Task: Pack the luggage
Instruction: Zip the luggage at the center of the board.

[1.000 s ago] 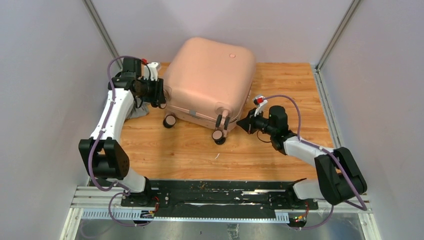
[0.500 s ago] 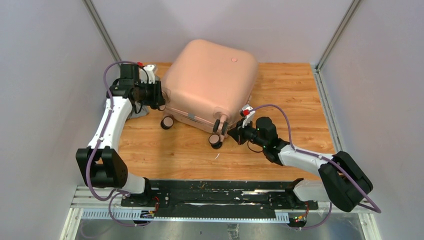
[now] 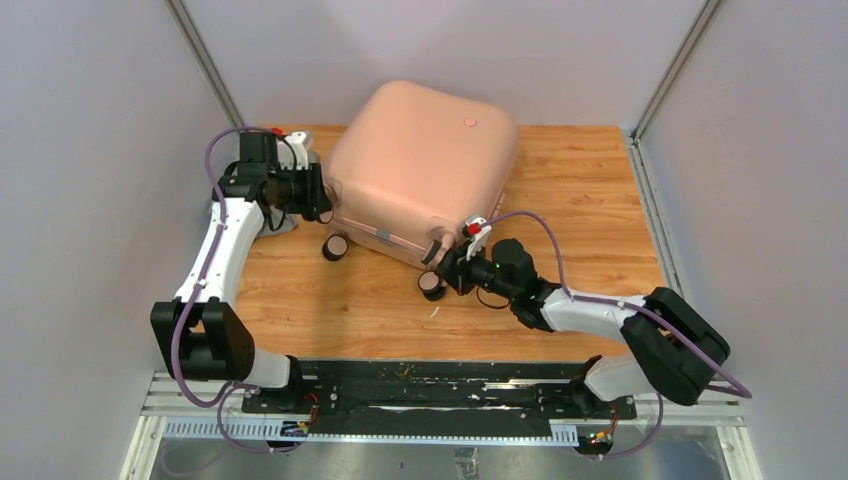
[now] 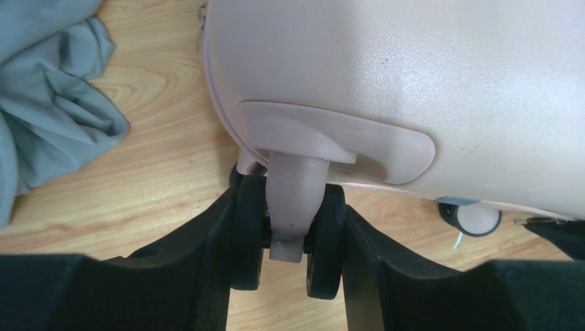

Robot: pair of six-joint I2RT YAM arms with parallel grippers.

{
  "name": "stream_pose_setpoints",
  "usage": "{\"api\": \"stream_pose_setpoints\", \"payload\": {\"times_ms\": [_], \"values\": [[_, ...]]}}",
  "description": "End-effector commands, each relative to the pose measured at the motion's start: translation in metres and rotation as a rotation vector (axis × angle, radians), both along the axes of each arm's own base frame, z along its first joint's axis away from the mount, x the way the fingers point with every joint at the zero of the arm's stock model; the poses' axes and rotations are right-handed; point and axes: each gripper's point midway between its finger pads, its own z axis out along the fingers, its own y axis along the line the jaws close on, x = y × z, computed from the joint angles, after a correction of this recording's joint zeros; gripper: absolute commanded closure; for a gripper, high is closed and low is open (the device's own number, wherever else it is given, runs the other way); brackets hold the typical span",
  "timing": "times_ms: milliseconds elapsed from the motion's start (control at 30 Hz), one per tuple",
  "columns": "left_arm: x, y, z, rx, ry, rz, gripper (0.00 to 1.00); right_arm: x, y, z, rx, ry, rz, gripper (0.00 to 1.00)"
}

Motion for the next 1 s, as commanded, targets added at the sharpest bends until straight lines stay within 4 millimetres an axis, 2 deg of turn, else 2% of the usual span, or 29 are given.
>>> {"api": "stream_pose_setpoints", "payload": {"times_ms": [0,33,100,200,267,333,433,567,667,767,933,967], "values": [[0.008,-0.049,0.069,-0.216,-0.203,-0.117,1.00,-0.038,0.054,0.071,0.247,-0.048,0.227,1.00],[0.006,-0.048,0.066,-0.210,-0.199,-0.118,1.00,-0.034,0.049,0.069,0.249,-0.034,0.190,0.98],[0.004,-0.048,0.063,-0.203,-0.192,-0.123,1.00,-0.019,0.028,0.065,0.260,0.006,0.070,0.85],[0.001,-0.046,0.061,-0.192,-0.186,-0.124,1.00,0.001,-0.012,0.054,0.292,0.087,-0.117,0.61],[0.000,-0.041,0.061,-0.185,-0.188,-0.117,1.00,0.010,-0.038,0.048,0.295,0.112,-0.237,0.54],[-0.003,-0.038,0.063,-0.171,-0.198,-0.120,1.00,0.015,-0.067,0.034,0.238,0.168,-0.369,0.54],[-0.014,-0.034,0.064,-0.127,-0.219,-0.149,1.00,0.014,-0.097,0.025,0.250,0.215,-0.475,0.50],[-0.038,-0.035,0.055,-0.087,-0.212,-0.220,1.00,0.021,-0.122,0.025,0.226,0.269,-0.586,0.47],[-0.056,-0.040,0.048,-0.098,-0.189,-0.281,1.00,0.037,-0.136,0.022,0.182,0.343,-0.675,0.50],[-0.069,-0.045,0.041,-0.114,-0.175,-0.320,1.00,0.059,-0.143,0.026,0.153,0.383,-0.719,0.55],[-0.090,-0.063,0.034,-0.190,-0.145,-0.414,1.00,0.108,-0.139,0.052,0.146,0.359,-0.720,0.56],[-0.094,-0.068,0.032,-0.199,-0.140,-0.435,1.00,0.120,-0.135,0.065,0.158,0.343,-0.708,0.56]]}}
